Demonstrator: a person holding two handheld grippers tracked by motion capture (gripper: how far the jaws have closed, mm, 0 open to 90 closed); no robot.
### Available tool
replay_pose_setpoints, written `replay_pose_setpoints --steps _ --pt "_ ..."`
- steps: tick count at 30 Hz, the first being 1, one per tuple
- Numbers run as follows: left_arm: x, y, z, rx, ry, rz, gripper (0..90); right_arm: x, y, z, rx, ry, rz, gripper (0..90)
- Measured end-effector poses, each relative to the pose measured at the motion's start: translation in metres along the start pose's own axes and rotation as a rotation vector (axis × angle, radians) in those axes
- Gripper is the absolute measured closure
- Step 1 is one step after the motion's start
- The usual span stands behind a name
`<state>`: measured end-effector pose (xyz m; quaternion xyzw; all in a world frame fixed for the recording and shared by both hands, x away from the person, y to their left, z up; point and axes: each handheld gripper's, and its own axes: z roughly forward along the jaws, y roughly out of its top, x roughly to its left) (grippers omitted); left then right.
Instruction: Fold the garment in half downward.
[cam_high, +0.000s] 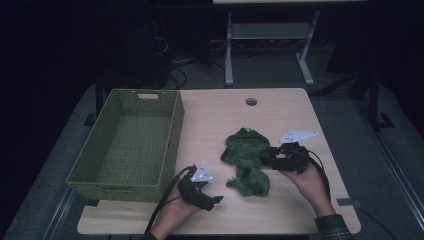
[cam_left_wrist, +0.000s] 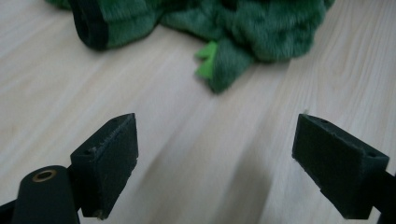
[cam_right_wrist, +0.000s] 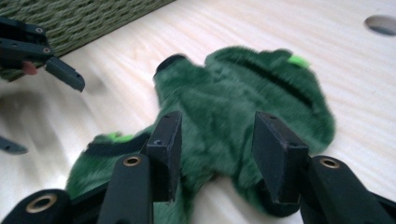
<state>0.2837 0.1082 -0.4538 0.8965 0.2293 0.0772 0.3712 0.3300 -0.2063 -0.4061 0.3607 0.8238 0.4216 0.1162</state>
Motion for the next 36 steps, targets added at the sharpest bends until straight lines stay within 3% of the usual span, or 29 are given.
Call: replay_pose_setpoints --steps 8,12,19,21,28,32,36 --pt "0.016 0.039 0.001 -0.044 0.006 0.026 13.8 -0.012 0.015 0.005 0.011 -0.011 0.014 50.7" --pt "0.026 0.054 0.005 -0.075 0.009 0.018 13.9 -0.019 0.019 0.006 0.008 -0.024 0.018 50.6" --pt "0.044 0.075 0.016 -0.077 0.013 0.012 16.6 -0.033 0.026 0.011 0.019 -0.039 0.036 50.6" --pt "0.050 0.081 0.019 -0.078 0.018 0.006 16.9 -0.037 0.027 0.013 0.000 -0.040 0.044 51.0" --pt "0.074 0.098 0.030 -0.103 0.035 -0.011 30.2 -0.052 0.032 0.022 0.021 -0.064 0.064 52.5" --pt "0.087 0.104 0.042 -0.081 0.051 -0.018 34.8 -0.062 0.030 0.032 0.024 -0.074 0.081 53.9" --pt "0.102 0.104 0.056 -0.066 0.047 -0.048 40.3 -0.071 0.023 0.048 0.081 -0.082 0.101 54.4"
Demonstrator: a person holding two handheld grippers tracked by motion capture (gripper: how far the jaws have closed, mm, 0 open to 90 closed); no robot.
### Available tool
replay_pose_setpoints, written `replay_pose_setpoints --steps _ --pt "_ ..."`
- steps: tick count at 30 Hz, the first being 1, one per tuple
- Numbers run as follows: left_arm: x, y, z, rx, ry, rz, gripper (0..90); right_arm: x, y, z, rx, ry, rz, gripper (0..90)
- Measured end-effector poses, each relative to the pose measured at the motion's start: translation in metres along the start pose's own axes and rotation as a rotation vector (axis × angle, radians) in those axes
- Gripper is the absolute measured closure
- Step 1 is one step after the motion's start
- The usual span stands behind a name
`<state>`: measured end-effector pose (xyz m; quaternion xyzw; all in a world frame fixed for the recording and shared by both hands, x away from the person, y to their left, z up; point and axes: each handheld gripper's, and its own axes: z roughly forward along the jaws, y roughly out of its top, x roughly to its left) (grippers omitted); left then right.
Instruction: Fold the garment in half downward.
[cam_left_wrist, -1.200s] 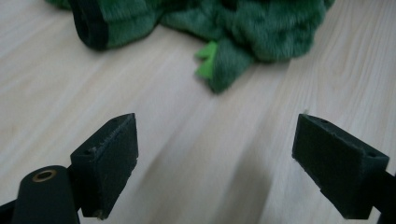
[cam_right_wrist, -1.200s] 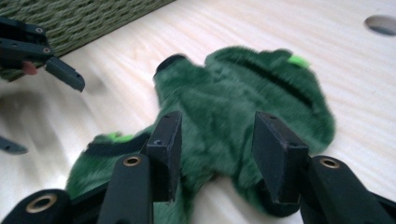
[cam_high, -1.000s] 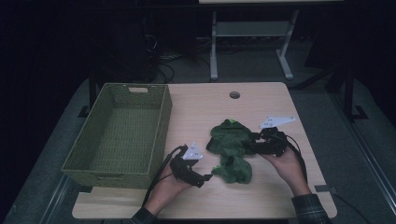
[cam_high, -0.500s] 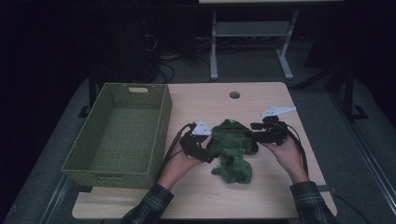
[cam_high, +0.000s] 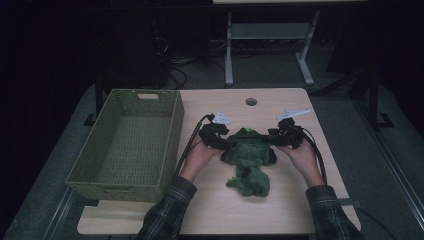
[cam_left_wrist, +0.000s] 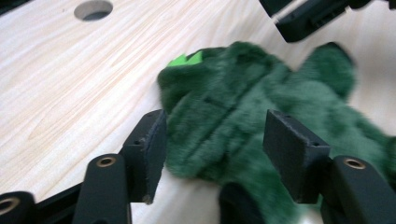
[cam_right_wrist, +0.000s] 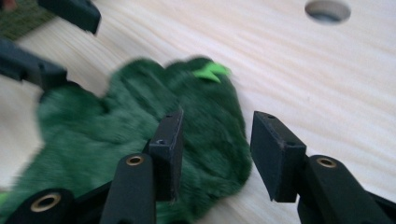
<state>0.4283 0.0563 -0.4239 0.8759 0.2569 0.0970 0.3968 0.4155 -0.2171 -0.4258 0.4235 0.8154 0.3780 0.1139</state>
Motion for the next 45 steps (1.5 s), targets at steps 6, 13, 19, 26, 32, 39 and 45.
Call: replay_pose_setpoints --steps 6,13,19,26,32,39,45 --pt "0.019 -0.005 0.017 0.022 -0.017 -0.056 47.7 -0.012 -0.006 0.021 0.042 -0.004 0.030 57.9" --pt "0.028 -0.013 0.033 0.057 -0.025 -0.060 54.5 -0.016 -0.012 0.037 0.089 0.010 0.032 66.8" --pt "0.031 -0.018 0.041 0.087 -0.043 -0.074 69.0 -0.016 -0.014 0.041 0.104 0.004 0.023 82.4" --pt "0.030 -0.018 0.042 0.104 -0.045 -0.069 86.3 -0.016 -0.013 0.040 0.108 0.014 0.033 87.6" --pt "0.029 -0.008 0.028 0.075 -0.039 -0.072 87.0 -0.013 -0.008 0.025 0.070 0.010 0.032 87.9" --pt "0.022 0.009 0.007 0.008 -0.041 -0.057 87.1 -0.009 -0.001 0.004 0.015 0.008 0.015 88.0" --pt "0.015 0.018 -0.009 -0.027 -0.049 -0.033 87.0 -0.004 -0.001 -0.010 -0.011 0.007 0.000 87.9"
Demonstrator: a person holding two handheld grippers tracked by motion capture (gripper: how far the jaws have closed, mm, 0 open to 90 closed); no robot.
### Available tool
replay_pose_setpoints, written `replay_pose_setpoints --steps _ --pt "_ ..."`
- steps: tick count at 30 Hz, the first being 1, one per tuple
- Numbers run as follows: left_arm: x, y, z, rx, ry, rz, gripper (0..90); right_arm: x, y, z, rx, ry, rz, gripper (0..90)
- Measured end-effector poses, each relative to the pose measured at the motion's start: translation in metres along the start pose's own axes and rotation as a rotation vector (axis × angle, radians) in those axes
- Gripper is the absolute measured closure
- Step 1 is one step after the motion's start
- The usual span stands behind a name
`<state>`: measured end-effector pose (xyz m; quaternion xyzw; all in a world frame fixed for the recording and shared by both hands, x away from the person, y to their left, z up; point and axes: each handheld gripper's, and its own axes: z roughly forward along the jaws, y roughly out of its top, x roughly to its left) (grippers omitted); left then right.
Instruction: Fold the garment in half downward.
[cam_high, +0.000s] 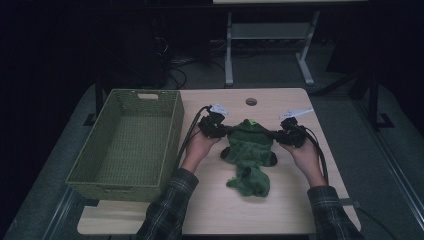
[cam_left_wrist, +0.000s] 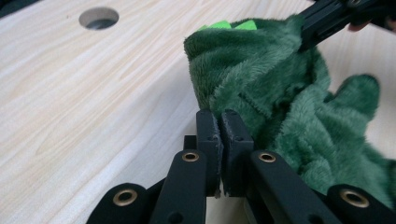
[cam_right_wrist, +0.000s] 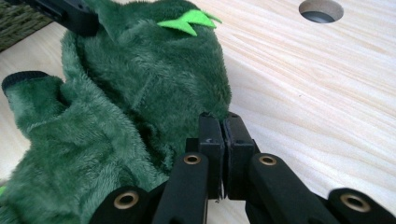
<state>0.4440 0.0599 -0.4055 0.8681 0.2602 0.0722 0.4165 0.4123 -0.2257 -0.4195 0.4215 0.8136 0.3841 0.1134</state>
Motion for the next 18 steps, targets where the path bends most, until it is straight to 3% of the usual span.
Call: replay_pose_setpoints --steps 8,18 --pt "-0.018 0.001 -0.014 -0.028 -0.010 0.033 86.9 0.012 -0.001 -0.021 -0.036 0.003 -0.037 87.7" --pt "-0.040 -0.005 -0.030 -0.060 -0.034 0.074 86.9 0.030 -0.015 -0.042 -0.077 0.025 -0.075 87.4"
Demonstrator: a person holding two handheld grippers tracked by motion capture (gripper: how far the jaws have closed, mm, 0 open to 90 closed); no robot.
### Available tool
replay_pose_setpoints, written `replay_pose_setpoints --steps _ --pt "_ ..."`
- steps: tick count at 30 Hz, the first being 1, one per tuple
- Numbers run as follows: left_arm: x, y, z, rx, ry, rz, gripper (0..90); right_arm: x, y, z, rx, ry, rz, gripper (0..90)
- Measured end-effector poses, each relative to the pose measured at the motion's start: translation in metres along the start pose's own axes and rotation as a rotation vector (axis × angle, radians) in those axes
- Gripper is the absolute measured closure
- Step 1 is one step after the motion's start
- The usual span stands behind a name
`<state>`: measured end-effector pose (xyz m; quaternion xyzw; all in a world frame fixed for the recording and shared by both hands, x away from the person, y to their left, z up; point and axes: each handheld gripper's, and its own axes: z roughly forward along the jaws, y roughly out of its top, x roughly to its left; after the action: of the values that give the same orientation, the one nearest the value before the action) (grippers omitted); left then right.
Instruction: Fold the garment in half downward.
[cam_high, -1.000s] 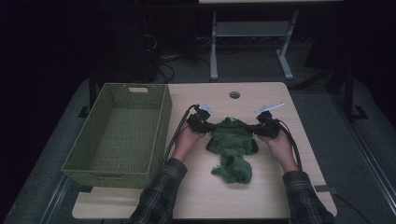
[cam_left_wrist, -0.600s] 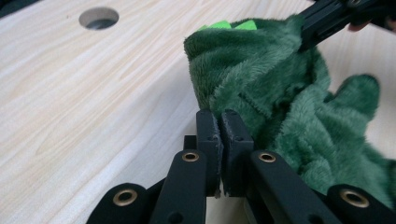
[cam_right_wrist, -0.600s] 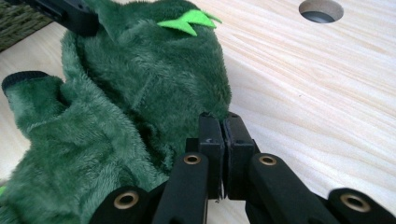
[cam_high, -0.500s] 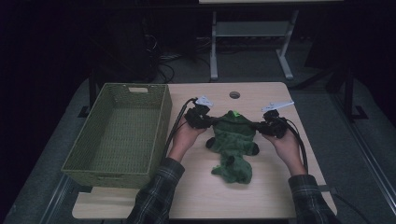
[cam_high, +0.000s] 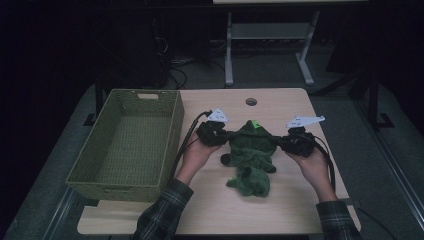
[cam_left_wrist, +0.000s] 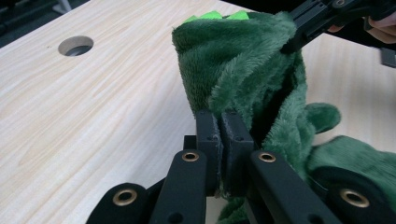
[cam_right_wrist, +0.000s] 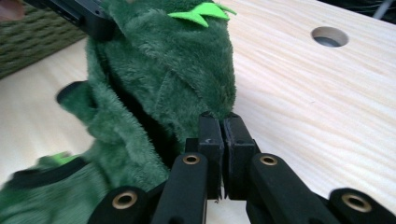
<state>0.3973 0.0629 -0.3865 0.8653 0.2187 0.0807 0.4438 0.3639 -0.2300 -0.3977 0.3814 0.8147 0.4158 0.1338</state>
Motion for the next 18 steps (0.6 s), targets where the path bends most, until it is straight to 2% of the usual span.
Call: replay_pose_setpoints --steps 5,11,15,18 --pt "-0.012 -0.006 -0.007 -0.025 -0.022 0.013 86.8 0.010 -0.008 -0.008 -0.018 0.021 -0.014 87.4" --pt "-0.027 -0.016 -0.014 -0.024 -0.037 0.051 86.8 0.020 -0.020 -0.016 -0.022 0.035 -0.033 87.2" --pt "-0.038 -0.024 -0.017 -0.033 -0.058 0.060 86.8 0.026 -0.029 -0.021 -0.013 0.055 -0.033 87.2" --pt "-0.046 -0.030 -0.020 -0.036 -0.069 0.074 86.8 0.032 -0.036 -0.026 -0.028 0.073 -0.028 87.2"
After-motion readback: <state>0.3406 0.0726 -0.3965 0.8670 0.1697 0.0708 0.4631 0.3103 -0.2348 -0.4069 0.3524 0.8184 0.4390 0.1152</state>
